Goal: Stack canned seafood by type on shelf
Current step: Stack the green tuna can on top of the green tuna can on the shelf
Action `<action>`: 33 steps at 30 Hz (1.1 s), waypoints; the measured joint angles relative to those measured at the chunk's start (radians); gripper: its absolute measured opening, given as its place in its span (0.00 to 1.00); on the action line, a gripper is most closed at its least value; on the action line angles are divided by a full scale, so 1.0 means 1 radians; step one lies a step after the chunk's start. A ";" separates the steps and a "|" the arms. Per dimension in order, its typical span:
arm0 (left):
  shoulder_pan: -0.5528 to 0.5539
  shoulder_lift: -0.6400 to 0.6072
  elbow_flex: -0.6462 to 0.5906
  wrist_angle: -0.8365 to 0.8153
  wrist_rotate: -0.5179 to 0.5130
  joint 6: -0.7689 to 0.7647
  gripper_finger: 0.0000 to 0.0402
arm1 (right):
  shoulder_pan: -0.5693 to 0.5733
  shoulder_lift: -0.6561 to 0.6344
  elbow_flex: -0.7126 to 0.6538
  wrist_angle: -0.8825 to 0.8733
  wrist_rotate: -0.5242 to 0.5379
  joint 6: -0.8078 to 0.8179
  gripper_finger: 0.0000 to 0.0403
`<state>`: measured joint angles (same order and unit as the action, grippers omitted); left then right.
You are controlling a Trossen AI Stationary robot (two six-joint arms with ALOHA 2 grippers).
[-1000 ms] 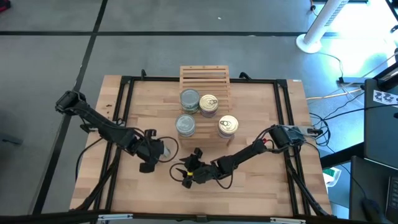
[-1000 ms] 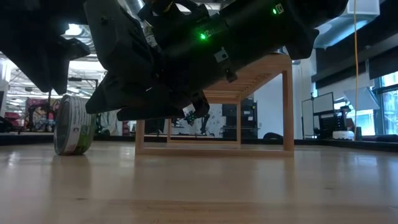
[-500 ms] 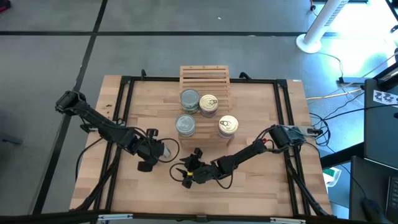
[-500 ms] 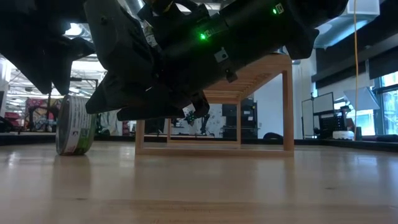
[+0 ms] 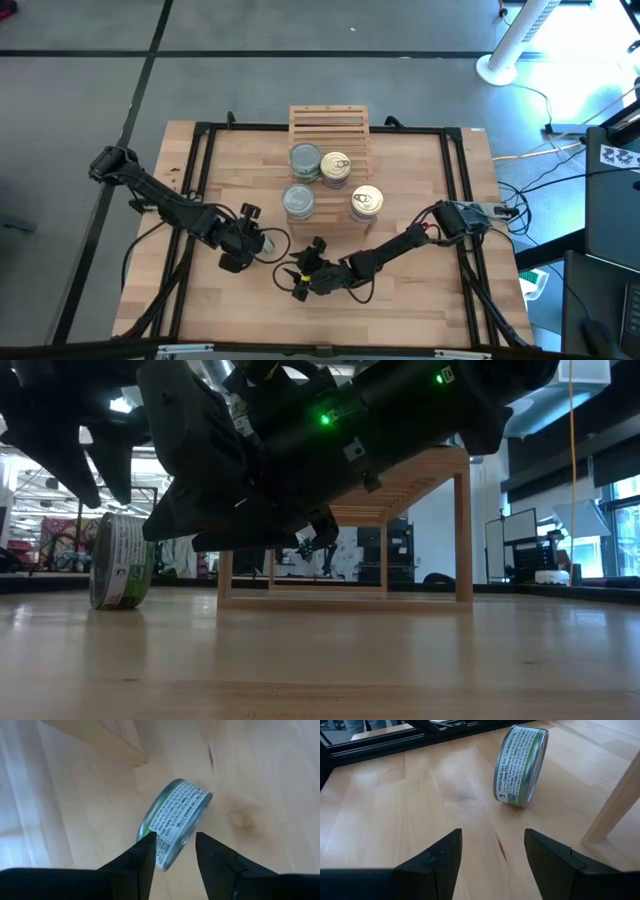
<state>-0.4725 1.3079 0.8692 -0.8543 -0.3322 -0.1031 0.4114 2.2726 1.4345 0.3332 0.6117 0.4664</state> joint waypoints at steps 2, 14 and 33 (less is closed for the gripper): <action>0.006 0.000 0.000 0.000 -0.001 0.012 0.33 | 0.000 0.000 0.000 0.000 0.000 0.000 0.54; 0.069 0.000 0.000 0.002 0.002 -0.082 0.44 | 0.000 0.000 0.000 0.000 -0.001 0.000 0.54; 0.124 0.000 0.000 0.008 0.072 0.095 0.53 | 0.000 -0.002 0.000 -0.001 -0.001 0.000 0.54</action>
<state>-0.3488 1.3083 0.8696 -0.8461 -0.2606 -0.0084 0.4114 2.2711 1.4345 0.3327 0.6102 0.4664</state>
